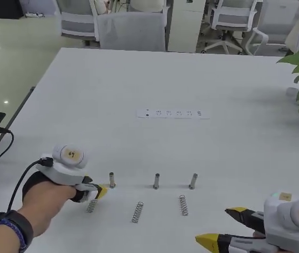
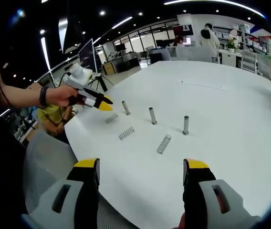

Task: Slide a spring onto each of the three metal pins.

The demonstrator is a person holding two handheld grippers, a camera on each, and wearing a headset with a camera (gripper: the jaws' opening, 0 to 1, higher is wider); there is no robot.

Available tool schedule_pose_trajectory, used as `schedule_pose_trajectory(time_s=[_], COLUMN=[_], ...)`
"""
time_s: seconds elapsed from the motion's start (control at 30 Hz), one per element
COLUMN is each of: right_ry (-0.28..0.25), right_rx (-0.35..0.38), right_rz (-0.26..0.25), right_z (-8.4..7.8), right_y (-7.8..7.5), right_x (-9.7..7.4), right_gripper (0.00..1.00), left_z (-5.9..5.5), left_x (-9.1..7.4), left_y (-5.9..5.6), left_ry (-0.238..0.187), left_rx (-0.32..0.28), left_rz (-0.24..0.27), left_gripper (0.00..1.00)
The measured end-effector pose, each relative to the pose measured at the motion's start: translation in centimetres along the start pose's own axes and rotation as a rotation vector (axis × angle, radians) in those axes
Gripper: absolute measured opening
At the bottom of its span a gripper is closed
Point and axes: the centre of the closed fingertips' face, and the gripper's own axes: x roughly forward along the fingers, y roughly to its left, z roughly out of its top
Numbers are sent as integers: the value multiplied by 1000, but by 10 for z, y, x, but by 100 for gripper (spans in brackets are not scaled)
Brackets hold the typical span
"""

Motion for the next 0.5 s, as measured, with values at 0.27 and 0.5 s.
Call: schedule_pose_trajectory(time_s=[0.27,0.5], right_ry=[-7,-8], right_rx=[-3,-10], right_rz=[5,10], right_z=[4,7], right_y=[-2,-5], right_x=[2,4], right_gripper=[70,70], left_z=[-5,-8], left_x=[-18,-34], left_y=[3,3], left_ry=[-25,-60], left_rx=[-26,-43], left_rz=[8,11], left_gripper=[31,36])
